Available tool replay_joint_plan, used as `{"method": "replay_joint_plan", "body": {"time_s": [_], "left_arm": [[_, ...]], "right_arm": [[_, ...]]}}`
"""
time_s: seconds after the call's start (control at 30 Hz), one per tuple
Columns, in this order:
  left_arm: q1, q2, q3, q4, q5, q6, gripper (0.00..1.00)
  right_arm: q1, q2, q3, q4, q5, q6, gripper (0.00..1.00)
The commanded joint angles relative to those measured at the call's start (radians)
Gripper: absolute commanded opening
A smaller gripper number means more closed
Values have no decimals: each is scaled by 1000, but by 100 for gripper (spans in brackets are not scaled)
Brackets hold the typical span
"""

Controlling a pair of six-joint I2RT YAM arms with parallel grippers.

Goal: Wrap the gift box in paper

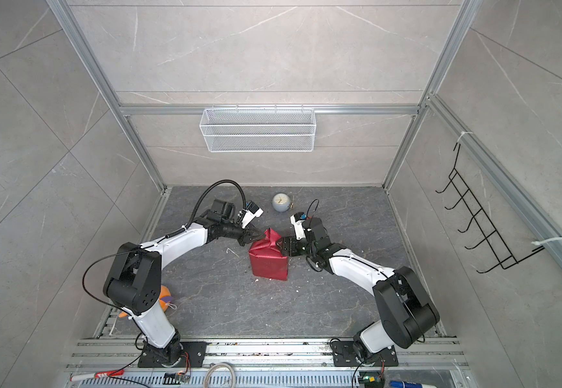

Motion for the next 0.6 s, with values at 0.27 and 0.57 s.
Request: {"method": "replay_joint_plan", "body": {"time_s": [0.27,0.57], "left_arm": [[0,-154,-127,156,-84,-110,0],[-12,-222,-220,213,-107,-138,0]], "right_arm": [[13,13,84,-127,-93,-44,85],[12,37,83,-107,-160,-24,85]]}}
